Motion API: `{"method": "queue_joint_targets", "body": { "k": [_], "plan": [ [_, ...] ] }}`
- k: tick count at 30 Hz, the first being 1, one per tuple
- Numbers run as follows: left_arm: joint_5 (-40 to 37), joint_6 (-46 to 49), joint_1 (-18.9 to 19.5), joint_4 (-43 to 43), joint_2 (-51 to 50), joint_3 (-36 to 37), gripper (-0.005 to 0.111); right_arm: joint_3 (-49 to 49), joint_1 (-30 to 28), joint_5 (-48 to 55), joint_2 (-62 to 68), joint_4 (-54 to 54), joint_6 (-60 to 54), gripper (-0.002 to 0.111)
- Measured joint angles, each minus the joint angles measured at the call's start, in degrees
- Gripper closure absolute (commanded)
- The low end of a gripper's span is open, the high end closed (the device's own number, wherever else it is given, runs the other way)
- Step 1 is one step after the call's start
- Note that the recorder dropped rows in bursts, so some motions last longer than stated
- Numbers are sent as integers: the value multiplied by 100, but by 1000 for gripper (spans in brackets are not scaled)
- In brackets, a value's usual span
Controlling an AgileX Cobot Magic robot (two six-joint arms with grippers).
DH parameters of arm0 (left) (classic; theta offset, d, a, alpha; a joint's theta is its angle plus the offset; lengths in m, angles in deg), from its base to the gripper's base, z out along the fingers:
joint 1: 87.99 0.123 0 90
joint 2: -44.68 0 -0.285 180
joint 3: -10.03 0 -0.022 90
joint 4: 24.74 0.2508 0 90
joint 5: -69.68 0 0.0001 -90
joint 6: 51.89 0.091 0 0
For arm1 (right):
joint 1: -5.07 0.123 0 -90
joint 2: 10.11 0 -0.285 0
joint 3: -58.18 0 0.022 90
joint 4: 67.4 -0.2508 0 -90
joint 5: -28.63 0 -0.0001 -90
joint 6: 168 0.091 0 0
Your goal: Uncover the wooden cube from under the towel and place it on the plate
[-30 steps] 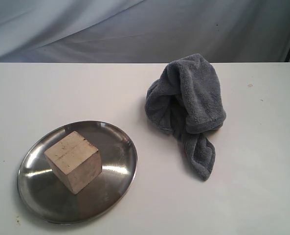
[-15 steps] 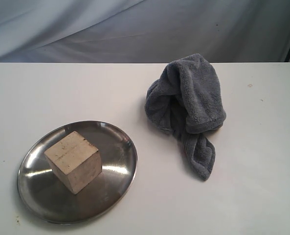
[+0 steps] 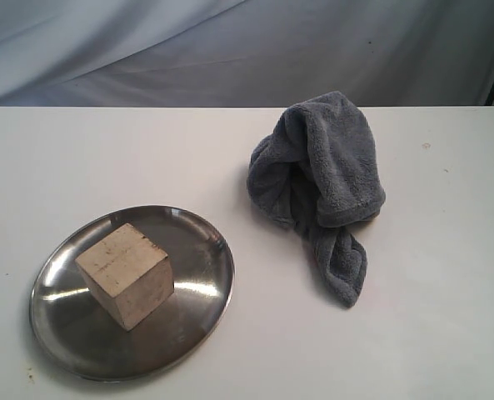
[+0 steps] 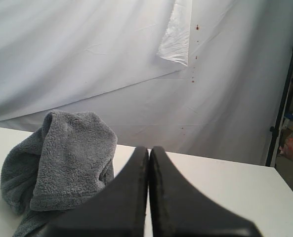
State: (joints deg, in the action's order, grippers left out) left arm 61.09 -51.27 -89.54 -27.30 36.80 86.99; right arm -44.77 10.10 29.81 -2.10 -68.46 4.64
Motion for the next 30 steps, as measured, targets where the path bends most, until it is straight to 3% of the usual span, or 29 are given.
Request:
{"method": "queue_joint_targets", "body": {
  "k": [30],
  "plan": [
    [0, 0, 0, 0, 0, 0, 105, 0, 0, 320, 0, 0, 0, 108]
  ]
}}
